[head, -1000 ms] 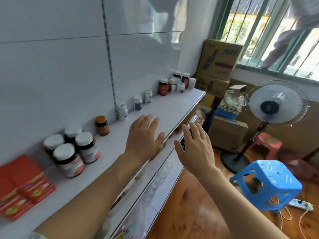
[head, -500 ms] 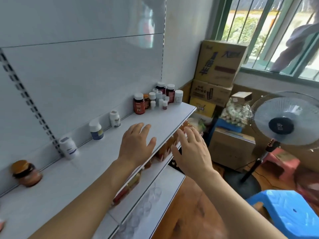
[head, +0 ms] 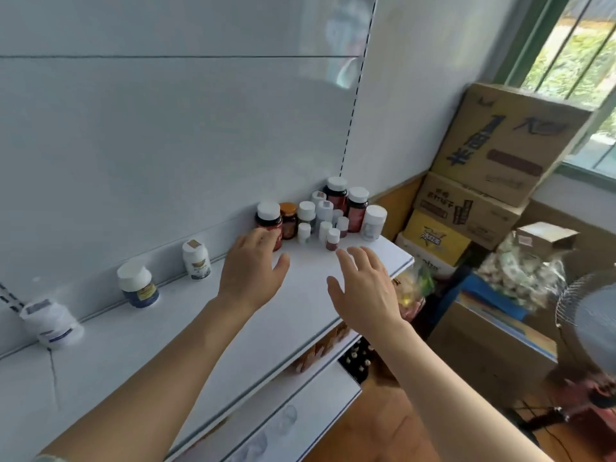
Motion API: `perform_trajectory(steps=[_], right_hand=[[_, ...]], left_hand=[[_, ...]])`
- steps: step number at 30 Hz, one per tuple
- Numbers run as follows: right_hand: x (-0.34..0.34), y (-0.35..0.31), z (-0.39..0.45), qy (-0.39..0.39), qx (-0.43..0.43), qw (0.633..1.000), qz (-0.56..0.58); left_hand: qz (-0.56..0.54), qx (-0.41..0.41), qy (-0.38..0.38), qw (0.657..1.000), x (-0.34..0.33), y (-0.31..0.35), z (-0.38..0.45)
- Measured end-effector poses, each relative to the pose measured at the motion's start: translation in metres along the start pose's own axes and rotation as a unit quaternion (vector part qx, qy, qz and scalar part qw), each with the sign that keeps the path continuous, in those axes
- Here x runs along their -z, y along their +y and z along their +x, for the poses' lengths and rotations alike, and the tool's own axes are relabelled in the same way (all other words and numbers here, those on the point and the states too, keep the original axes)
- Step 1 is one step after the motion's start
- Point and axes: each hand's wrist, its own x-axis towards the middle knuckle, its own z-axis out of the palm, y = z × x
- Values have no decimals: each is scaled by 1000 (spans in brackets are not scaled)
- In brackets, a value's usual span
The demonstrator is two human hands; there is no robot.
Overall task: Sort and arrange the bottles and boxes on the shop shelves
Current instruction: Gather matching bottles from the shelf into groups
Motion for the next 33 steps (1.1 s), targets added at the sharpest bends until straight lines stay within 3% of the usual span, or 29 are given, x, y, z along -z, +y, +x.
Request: perform_trajectory(steps=[8,16,21,25,29,33], right_hand=[[-33,55,88,-17,37,999,17],[-67,89,148,-70,104,991,44],[-87,109,170,-87,182,976,77],[-100,116,179,-55,222,965,126],[-109,119,184,-35,247,950,186],[-106,125,187,-33,263,934,241]], left_hand=[[-25,41,-56,997,-57,12,67],[20,92,-121,988,-106,18,104],[91,131,-112,981,-130,26,117],[118,139,-97,978,-143,33,124],[98,157,-59,981,-146,32,123],[-40,210,-53,976,-134,26,112]])
